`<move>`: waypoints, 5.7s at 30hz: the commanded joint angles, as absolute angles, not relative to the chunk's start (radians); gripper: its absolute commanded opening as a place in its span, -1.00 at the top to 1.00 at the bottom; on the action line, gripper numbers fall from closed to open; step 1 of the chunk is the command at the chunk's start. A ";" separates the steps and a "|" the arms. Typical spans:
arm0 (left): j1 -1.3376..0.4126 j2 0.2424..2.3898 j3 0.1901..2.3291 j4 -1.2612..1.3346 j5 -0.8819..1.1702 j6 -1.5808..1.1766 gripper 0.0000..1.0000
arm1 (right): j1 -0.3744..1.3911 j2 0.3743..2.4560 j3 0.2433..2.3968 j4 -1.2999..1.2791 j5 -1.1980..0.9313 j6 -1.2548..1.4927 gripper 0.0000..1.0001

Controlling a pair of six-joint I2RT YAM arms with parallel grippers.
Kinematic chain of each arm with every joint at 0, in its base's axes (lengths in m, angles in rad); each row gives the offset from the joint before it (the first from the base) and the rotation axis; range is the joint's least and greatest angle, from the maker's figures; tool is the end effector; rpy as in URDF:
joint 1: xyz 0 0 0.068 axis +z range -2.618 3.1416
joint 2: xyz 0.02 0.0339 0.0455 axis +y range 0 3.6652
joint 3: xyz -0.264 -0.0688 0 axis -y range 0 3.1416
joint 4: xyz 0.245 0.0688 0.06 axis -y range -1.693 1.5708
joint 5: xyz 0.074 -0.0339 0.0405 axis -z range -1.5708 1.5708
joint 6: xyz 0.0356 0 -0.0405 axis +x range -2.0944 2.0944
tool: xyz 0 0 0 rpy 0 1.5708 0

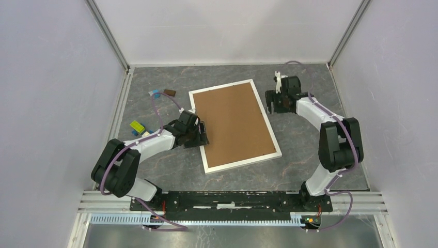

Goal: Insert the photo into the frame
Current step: Adjust the photo frame at the center of the board, then install the photo frame at the center of the board.

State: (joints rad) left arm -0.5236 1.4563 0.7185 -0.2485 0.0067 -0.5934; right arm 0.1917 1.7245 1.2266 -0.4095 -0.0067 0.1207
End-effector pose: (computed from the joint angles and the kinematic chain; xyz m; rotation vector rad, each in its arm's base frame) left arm 0.2354 -0.1362 0.1640 -0.0887 2.6157 -0.4247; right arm 0.3650 0.0711 0.2237 -0.0910 2.4819 0.1413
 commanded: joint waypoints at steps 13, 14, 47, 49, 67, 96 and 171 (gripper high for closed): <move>-0.453 1.676 0.935 -0.196 0.225 -0.671 -0.74 | 0.247 1.390 0.594 -0.105 -0.407 0.284 -0.26; -0.453 1.714 1.000 -0.232 0.232 -0.652 -0.74 | 0.271 1.340 0.558 -0.100 -0.406 0.301 -0.26; -0.743 1.255 0.770 -0.407 -0.077 -1.199 -0.84 | -0.019 1.658 1.238 -0.230 -0.158 0.264 -0.88; -0.755 1.291 0.764 -0.400 -0.109 -1.240 -0.83 | -0.073 1.726 1.282 -0.250 -0.218 0.268 -0.79; -0.765 1.597 0.890 -0.555 -0.187 -0.859 0.50 | -0.042 1.532 1.090 -0.187 -0.313 0.259 -0.62; -0.524 1.291 0.651 -0.520 -0.358 -0.667 0.95 | 0.227 1.401 0.820 -0.353 0.142 0.100 0.00; -0.523 1.308 0.617 -0.471 -0.342 -0.670 0.96 | 0.902 1.937 1.067 -0.539 0.615 0.311 0.48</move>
